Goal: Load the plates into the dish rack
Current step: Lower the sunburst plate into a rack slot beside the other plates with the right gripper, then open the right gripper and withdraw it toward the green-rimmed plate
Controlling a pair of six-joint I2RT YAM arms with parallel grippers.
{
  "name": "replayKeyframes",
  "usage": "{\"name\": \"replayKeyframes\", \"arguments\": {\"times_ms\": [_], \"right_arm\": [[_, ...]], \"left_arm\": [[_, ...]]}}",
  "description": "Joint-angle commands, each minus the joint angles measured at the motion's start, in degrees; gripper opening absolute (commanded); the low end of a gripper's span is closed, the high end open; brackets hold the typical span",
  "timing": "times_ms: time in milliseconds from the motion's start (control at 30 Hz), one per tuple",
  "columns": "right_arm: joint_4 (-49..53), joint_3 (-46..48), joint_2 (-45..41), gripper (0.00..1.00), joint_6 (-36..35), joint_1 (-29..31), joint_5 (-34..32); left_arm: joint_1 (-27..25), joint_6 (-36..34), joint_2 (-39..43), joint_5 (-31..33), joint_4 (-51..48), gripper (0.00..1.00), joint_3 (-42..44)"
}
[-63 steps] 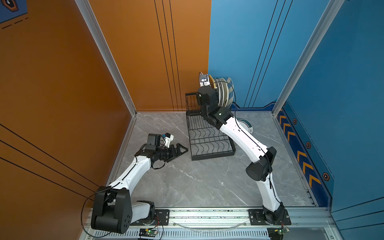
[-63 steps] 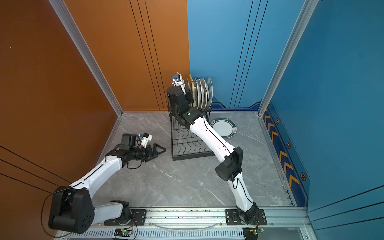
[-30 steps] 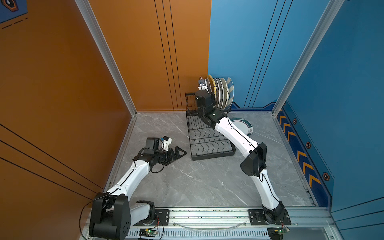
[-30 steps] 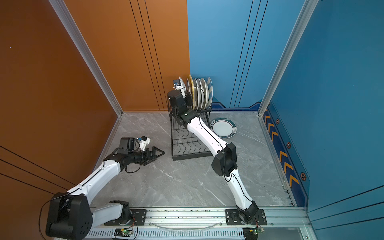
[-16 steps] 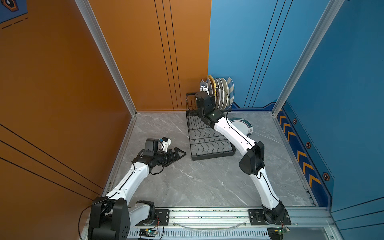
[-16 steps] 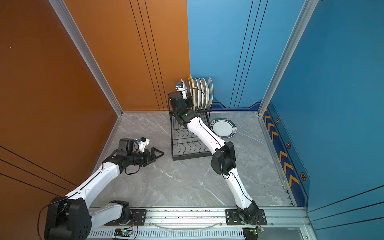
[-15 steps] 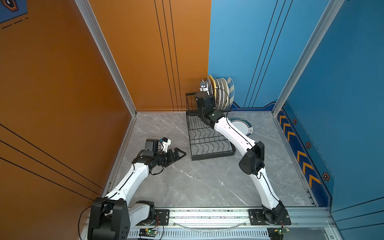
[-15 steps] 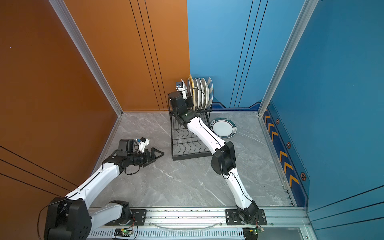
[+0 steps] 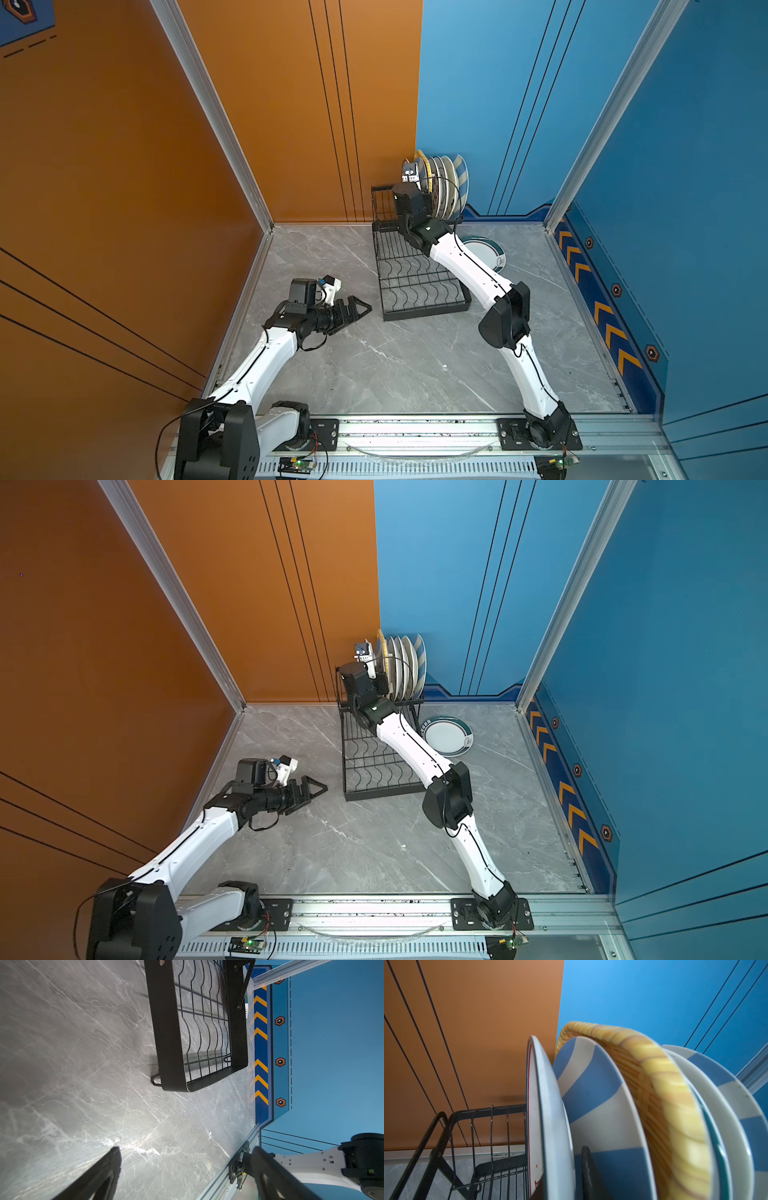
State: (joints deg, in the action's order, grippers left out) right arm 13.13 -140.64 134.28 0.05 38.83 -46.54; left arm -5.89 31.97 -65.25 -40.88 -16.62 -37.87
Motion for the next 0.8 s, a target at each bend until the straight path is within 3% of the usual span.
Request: {"name": "replayKeyframes", "arguments": {"times_ms": [0,200,367,767], "right_arm": [[2.65,-1.74,-3.08,0.22,0.30,-0.16,-0.49],[4.55,-1.69,-5.64,0.32,0.97,0.45,0.99],[7.98,-1.10,-8.66,0.35,2.53,1.03,2.39],[11.37,12.04,-22.93,0.36,10.25,3.03,7.31]], "left_arm": [[0.70,-0.06,0.74,0.54,-1.00,0.98,0.65],[0.70,-0.32,0.06,0.44,-0.66,0.98,0.25],[0.71,-0.33,-0.51,0.33,-0.34,0.98,-0.19],[0.55,-0.78,-2.21,0.36,-0.25,0.98,-1.83]]}}
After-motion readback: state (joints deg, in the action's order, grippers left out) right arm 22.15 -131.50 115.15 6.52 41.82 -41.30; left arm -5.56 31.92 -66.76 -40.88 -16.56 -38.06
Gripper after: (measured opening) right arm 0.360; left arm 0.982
